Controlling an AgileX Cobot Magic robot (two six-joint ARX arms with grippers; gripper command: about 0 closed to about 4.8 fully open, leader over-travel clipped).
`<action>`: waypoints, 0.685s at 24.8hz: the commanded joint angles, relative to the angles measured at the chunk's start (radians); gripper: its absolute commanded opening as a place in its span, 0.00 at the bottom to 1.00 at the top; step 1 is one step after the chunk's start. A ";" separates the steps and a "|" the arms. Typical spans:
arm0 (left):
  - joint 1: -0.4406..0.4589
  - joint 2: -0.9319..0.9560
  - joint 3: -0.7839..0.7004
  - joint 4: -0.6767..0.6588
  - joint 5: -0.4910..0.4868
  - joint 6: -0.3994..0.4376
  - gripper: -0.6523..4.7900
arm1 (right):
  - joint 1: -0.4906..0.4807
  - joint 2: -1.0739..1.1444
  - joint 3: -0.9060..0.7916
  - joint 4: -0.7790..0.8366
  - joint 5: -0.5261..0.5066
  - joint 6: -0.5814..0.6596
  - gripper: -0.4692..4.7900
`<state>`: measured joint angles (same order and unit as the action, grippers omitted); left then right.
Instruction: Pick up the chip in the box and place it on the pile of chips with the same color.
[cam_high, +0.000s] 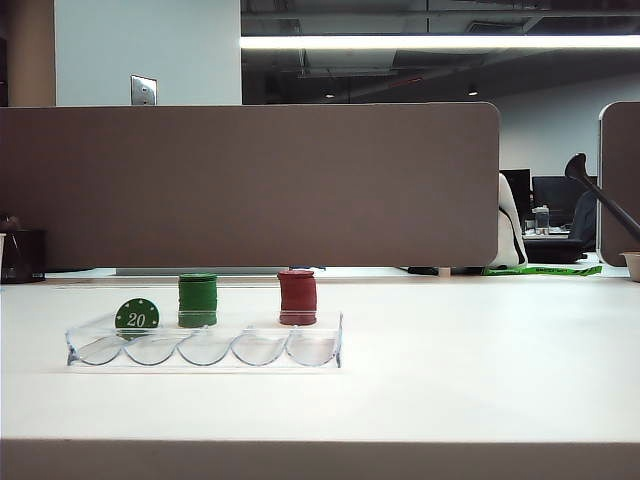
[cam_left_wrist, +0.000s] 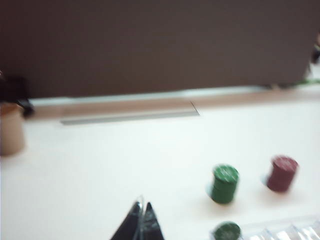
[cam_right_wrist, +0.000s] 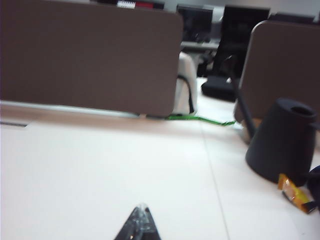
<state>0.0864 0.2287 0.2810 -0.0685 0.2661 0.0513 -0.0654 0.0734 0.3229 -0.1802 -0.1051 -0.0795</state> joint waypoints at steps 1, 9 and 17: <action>-0.001 0.146 0.092 0.009 0.089 0.056 0.11 | 0.002 0.113 0.085 -0.040 -0.070 -0.003 0.09; -0.002 0.658 0.380 -0.005 0.297 0.315 0.11 | 0.005 0.457 0.275 -0.137 -0.306 -0.002 0.09; -0.002 0.912 0.509 -0.006 0.500 0.610 0.11 | 0.087 0.602 0.277 0.024 -0.319 -0.037 0.09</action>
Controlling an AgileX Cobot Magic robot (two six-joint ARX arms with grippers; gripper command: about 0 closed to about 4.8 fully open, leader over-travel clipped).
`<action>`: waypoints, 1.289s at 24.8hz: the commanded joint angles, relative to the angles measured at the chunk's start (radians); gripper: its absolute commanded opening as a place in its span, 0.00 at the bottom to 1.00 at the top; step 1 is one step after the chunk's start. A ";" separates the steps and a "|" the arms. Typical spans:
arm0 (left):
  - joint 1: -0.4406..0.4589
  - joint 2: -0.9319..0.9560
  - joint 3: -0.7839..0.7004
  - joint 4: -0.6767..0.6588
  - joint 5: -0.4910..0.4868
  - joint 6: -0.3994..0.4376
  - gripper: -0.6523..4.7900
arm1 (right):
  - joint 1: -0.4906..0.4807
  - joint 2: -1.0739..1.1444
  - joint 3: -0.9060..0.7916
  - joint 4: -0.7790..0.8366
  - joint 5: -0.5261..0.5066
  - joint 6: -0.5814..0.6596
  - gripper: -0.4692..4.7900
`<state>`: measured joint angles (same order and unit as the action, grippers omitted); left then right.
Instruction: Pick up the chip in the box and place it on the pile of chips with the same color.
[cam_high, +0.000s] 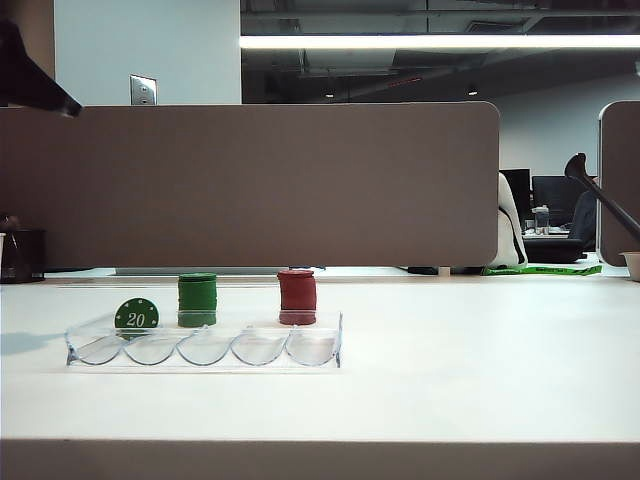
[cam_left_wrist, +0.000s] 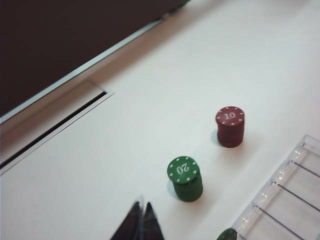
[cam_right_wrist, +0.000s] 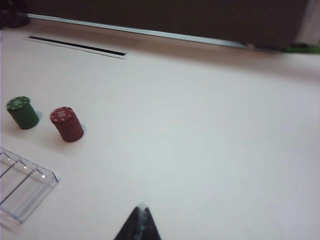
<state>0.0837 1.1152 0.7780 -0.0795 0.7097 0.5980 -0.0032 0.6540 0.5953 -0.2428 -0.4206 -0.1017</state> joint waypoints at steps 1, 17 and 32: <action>0.001 0.042 0.012 0.001 0.078 0.095 0.11 | 0.049 0.047 0.004 0.114 -0.001 -0.014 0.09; 0.001 0.204 0.013 -0.141 0.192 0.385 0.13 | 0.201 0.294 0.004 0.244 0.003 -0.011 0.09; 0.000 0.285 0.013 -0.122 0.211 0.343 0.47 | 0.201 0.295 0.004 0.248 0.067 -0.011 0.09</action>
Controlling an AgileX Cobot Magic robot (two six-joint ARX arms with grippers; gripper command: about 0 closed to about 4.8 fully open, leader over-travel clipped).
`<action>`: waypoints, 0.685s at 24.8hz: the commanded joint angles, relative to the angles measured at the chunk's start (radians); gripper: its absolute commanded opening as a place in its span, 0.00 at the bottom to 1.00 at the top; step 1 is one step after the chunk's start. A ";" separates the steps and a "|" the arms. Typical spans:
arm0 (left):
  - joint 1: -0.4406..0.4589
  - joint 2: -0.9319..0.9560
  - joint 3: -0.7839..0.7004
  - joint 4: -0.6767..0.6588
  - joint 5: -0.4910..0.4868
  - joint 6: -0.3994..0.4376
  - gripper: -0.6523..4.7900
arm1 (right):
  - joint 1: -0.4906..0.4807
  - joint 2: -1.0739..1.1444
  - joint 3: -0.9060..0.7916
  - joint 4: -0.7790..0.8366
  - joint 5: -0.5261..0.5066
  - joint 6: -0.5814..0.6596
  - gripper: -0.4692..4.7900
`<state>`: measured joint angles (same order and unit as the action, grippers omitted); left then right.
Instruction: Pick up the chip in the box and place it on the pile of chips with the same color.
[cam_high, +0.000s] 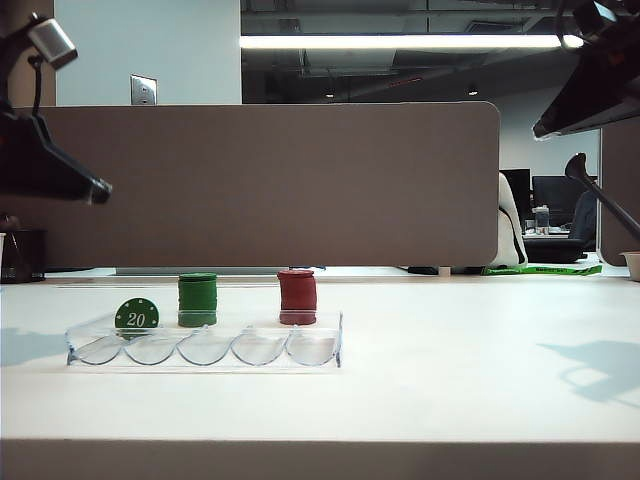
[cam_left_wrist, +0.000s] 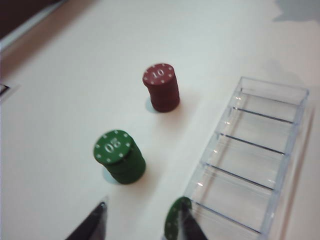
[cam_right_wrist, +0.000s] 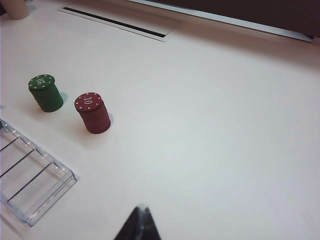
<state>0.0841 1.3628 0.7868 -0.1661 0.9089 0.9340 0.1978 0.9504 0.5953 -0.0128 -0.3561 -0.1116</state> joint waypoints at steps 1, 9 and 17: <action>-0.001 0.047 0.004 -0.039 0.012 0.013 0.47 | 0.000 -0.002 0.004 0.018 0.002 -0.001 0.09; -0.082 0.139 0.004 -0.019 -0.037 0.061 0.57 | 0.000 -0.002 0.004 0.017 0.002 -0.001 0.09; -0.101 0.192 0.004 0.039 -0.078 0.061 0.57 | 0.000 -0.002 0.004 0.008 0.002 -0.001 0.09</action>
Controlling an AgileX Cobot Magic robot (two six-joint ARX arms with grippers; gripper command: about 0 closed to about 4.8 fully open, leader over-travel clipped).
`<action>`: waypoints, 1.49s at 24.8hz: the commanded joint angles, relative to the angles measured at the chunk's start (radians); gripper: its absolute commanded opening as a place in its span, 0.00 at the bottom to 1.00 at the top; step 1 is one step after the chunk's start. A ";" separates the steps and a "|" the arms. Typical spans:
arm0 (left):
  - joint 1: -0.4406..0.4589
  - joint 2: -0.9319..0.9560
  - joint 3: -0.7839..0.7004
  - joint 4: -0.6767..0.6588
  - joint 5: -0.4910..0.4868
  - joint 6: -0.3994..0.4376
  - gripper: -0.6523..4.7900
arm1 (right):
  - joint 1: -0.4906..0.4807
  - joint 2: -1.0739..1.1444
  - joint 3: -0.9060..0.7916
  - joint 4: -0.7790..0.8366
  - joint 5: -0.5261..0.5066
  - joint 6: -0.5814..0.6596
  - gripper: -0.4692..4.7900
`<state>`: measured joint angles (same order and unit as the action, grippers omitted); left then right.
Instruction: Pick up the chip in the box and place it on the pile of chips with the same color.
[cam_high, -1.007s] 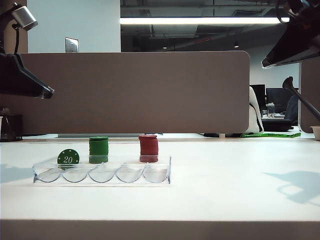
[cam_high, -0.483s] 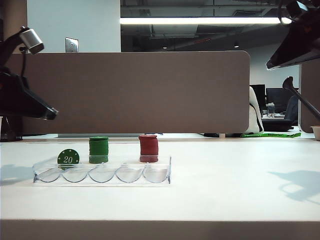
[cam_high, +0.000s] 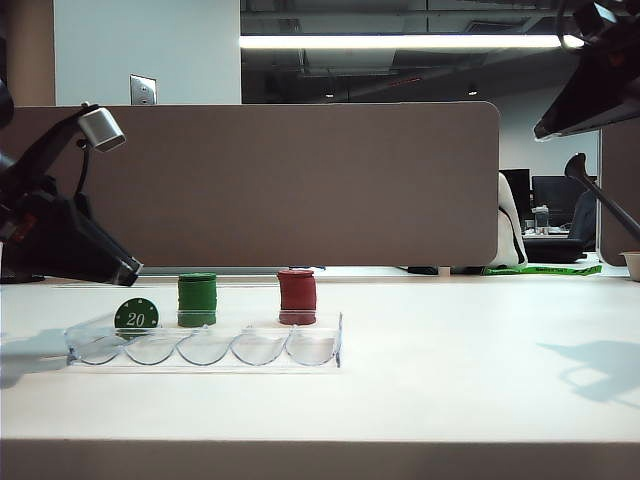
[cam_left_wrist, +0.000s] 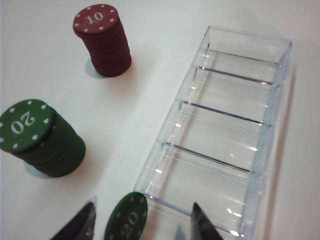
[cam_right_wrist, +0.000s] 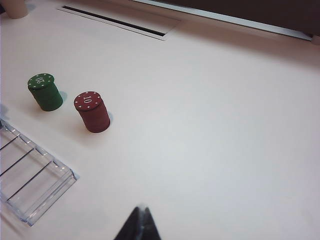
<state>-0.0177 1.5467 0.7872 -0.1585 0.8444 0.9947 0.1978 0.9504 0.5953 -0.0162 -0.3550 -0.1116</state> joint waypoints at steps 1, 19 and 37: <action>0.001 0.016 0.005 0.047 -0.018 0.000 0.57 | 0.000 -0.002 0.004 0.012 0.001 -0.001 0.09; 0.004 0.072 0.081 -0.017 -0.038 0.001 0.56 | 0.000 -0.002 0.004 0.013 0.001 -0.001 0.09; 0.004 0.137 0.084 -0.004 -0.040 0.000 0.56 | 0.000 -0.002 0.004 0.011 0.001 -0.001 0.09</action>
<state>-0.0166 1.6794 0.8661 -0.1707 0.7998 0.9943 0.1978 0.9512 0.5953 -0.0166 -0.3550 -0.1116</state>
